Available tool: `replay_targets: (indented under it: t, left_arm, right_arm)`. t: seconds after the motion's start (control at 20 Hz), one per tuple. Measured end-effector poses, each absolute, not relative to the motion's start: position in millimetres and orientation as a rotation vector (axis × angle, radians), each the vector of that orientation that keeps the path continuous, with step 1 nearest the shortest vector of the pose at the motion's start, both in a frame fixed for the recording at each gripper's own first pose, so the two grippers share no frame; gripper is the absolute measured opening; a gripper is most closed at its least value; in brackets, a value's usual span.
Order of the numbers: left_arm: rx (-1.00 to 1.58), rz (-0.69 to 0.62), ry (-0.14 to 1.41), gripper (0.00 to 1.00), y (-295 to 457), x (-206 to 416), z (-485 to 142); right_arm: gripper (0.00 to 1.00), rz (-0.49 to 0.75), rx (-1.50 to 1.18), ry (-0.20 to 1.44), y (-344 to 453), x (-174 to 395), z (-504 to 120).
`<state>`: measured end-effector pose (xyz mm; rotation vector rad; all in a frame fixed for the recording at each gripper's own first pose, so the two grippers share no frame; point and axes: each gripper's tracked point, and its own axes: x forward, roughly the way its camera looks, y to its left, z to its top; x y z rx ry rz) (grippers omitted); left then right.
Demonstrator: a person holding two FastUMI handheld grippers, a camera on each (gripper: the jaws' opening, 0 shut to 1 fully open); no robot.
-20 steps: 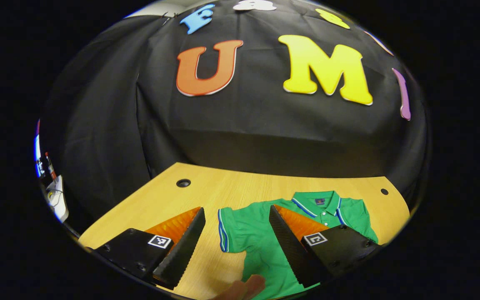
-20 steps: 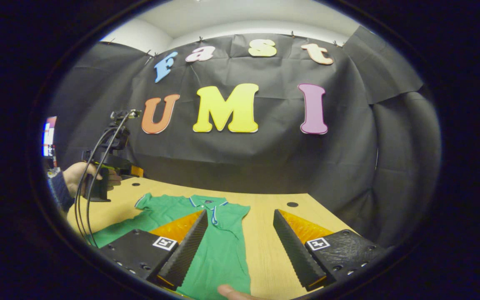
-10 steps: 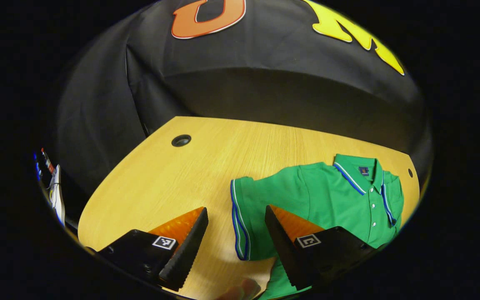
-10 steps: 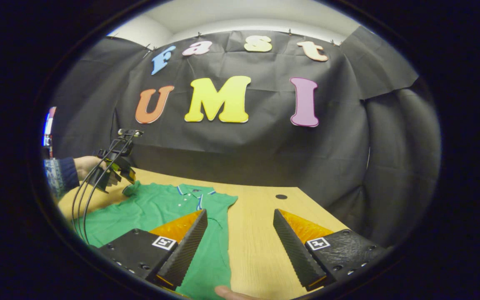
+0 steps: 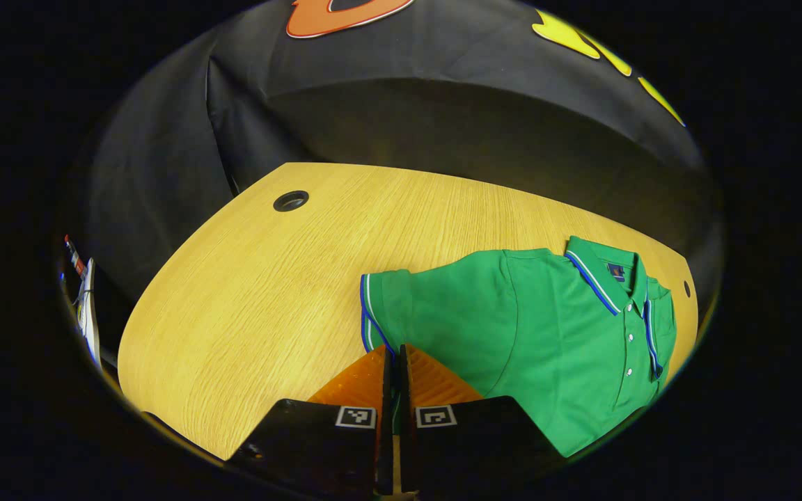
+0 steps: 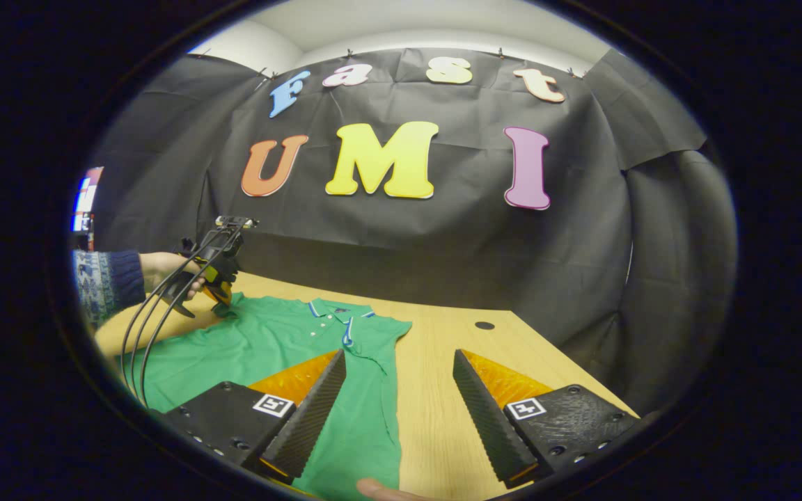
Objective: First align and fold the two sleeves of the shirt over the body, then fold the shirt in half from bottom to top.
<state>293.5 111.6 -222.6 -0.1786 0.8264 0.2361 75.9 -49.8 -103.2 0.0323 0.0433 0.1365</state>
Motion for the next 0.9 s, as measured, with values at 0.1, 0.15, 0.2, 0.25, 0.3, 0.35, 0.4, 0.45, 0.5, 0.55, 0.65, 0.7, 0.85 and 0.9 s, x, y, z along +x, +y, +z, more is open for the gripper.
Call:
replay_targets:
  t: [0.1,0.15,0.2,0.25,0.3,0.35,0.4,0.45,0.5,0.55,0.65,0.7,0.85,0.9]
  left_arm:
    - [-0.173,0.214,0.793,0.05,106.4,296.4,-201.1]
    - [-0.153,0.226,0.772,0.05,105.7,297.4,-192.1]
    - [-0.129,0.229,0.752,0.05,103.1,299.5,-181.3]
    - [-0.115,0.222,0.739,0.05,98.2,300.7,-173.5]
    - [-0.094,0.214,0.733,0.05,90.9,301.8,-167.4]
    - [-0.078,0.209,0.733,0.05,82.8,302.9,-163.6]
    - [-0.063,0.196,0.730,0.05,73.9,304.3,-161.2]
    - [-0.051,0.185,0.724,0.05,64.4,306.7,-158.6]
    - [-0.038,0.168,0.721,0.05,52.5,309.6,-159.3]
    - [-0.019,0.154,0.720,0.05,43.0,311.9,-159.8]
    - [0.018,0.135,0.728,0.05,28.9,312.3,-163.7]
    - [0.025,0.116,0.735,0.06,20.0,312.8,-166.5]
    - [0.015,0.062,0.744,0.07,-5.6,312.3,-171.2]
    - [0.015,0.044,0.741,0.07,-13.0,312.7,-170.6]
  right_arm:
    - [0.95,0.128,0.034,0.041,-52.3,75.7,-102.3]
    - [0.95,0.129,0.036,0.041,-52.1,76.1,-103.0]
    - [0.95,0.130,0.040,0.042,-52.0,75.1,-103.0]
    - [0.95,0.131,0.045,0.044,-51.7,75.5,-104.1]
    - [0.95,0.132,0.049,0.045,-51.3,75.4,-104.1]
    - [0.95,0.132,0.053,0.046,-51.7,76.0,-104.3]
    - [0.95,0.131,0.054,0.044,-51.7,75.7,-103.8]
    - [0.95,0.129,0.054,0.042,-52.7,76.2,-103.8]
    - [0.95,0.125,0.051,0.043,-53.6,76.0,-104.2]
    - [0.95,0.120,0.049,0.043,-55.5,77.0,-105.6]
    - [0.95,0.112,0.046,0.043,-58.2,77.6,-105.7]
    - [0.95,0.111,0.047,0.042,-58.6,77.7,-105.4]
    - [0.97,0.110,0.054,0.050,-59.7,79.2,-108.9]
    - [0.95,0.108,0.052,0.053,-60.1,80.3,-111.0]
